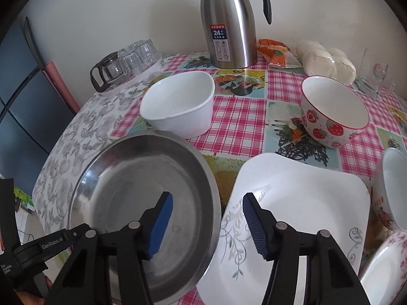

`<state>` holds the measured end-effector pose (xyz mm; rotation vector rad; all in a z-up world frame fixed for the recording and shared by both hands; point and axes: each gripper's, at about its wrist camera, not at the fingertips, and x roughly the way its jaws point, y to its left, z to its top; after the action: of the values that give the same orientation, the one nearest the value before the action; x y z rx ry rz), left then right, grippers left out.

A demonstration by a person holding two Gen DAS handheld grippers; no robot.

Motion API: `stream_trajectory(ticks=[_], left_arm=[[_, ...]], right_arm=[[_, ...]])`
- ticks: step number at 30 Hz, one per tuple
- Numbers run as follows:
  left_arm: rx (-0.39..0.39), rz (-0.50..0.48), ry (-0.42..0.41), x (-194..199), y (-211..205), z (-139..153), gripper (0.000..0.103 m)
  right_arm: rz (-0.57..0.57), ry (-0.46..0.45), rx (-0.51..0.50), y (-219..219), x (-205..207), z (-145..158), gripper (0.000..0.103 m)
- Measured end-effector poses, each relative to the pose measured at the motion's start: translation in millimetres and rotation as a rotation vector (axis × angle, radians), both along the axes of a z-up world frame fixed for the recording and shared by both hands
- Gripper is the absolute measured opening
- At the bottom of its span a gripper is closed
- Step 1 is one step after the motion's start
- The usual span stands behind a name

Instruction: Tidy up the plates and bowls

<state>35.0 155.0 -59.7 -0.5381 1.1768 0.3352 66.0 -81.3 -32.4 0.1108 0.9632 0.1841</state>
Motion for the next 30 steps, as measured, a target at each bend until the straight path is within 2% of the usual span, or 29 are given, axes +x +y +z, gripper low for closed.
stream_trajectory(ticks=[6,12,17,22,30], left_arm=[[0.004,0.029,-0.012,1.8,10.9,-0.1,0.018],[0.016,0.042,-0.019,2.0,19.3,0.3,0.018],[0.030,0.050,-0.022,2.3,23.6,1.0,0.019],[0.032,0.060,-0.029,2.2,25.8,0.6,0.019],[-0.012,0.079,-0.041,-8.4,32.3,1.8,0.020]], right_arm=[[0.019,0.011,0.015,5.3,13.4,-9.7,0.052],[0.057,0.029,0.019,18.4,19.5,-19.2,0.040],[0.097,0.048,0.001,30.9,20.3,-28.1,0.026],[0.104,0.055,-0.024,31.6,17.2,-27.9,0.018],[0.135,0.059,0.044,23.0,7.5,-13.0,0.017]])
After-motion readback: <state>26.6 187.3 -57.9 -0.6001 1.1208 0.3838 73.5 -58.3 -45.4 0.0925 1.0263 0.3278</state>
